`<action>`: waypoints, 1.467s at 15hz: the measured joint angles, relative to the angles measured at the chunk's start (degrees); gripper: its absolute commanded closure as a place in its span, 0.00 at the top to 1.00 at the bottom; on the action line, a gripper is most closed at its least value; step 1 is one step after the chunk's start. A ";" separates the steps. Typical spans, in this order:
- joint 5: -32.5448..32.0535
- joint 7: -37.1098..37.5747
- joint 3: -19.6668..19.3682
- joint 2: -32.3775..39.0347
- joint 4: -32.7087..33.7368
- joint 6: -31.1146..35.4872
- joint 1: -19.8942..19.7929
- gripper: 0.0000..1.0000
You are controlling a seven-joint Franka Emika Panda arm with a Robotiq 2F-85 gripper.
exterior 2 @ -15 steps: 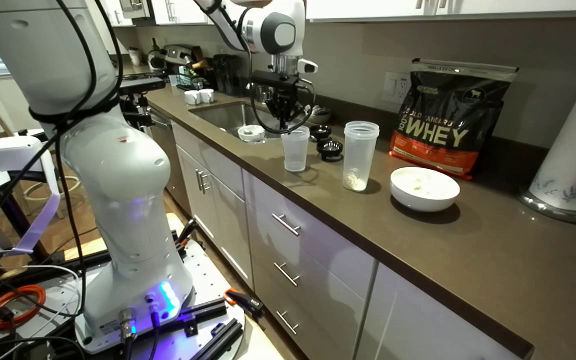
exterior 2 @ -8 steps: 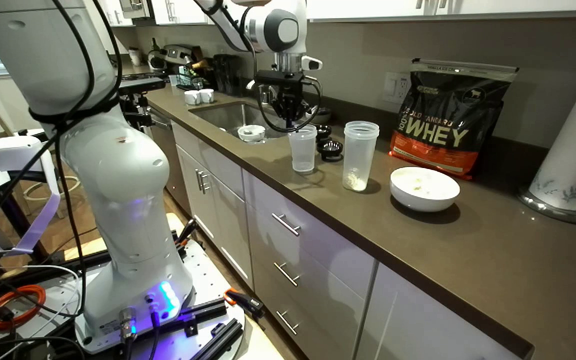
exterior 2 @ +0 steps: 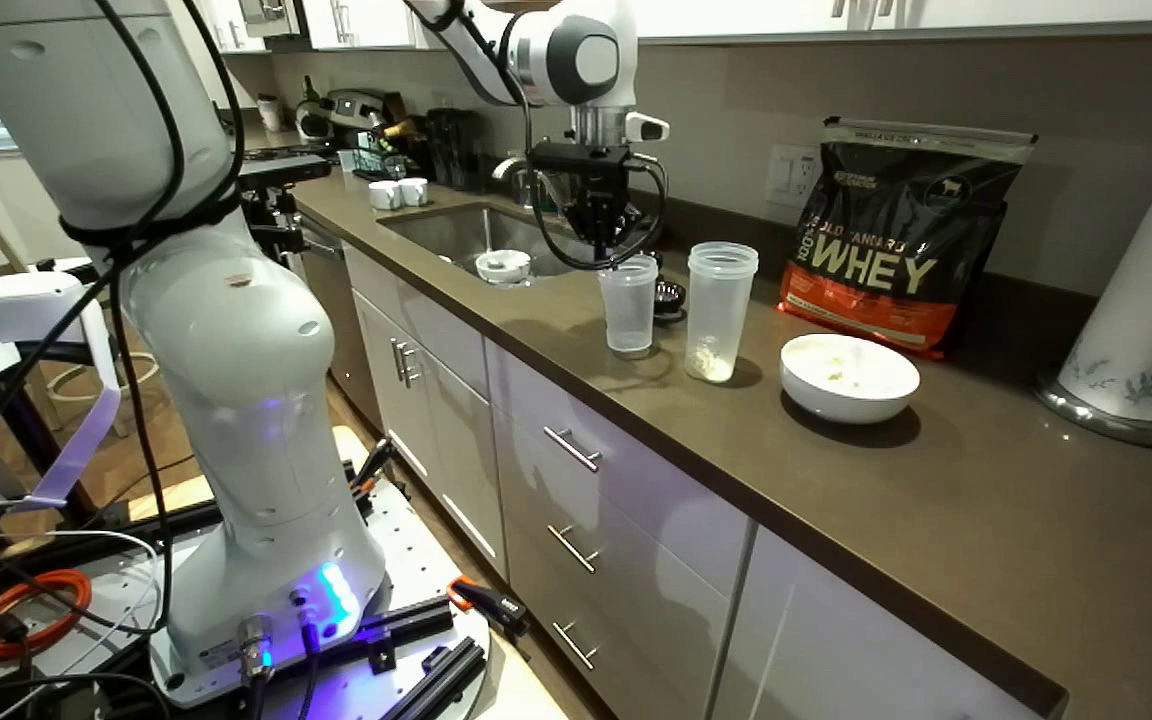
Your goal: Move the small clear bottle to the right
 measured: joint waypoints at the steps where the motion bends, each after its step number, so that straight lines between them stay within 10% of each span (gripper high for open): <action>1: -0.02 0.00 -0.31 0.00 0.00 0.00 -0.32 0.02; 5: -0.06 0.00 -1.23 0.00 0.00 0.00 -1.21 0.02; 7: -0.06 0.00 -1.43 0.02 0.00 0.00 -1.51 0.20; 9: -0.06 0.00 -1.61 0.05 0.00 0.00 -1.57 0.09; 12: -0.06 0.00 -1.68 0.07 0.00 0.00 -1.57 0.44; 22: -0.07 0.01 -1.51 -1.14 0.02 -0.55 -1.56 0.99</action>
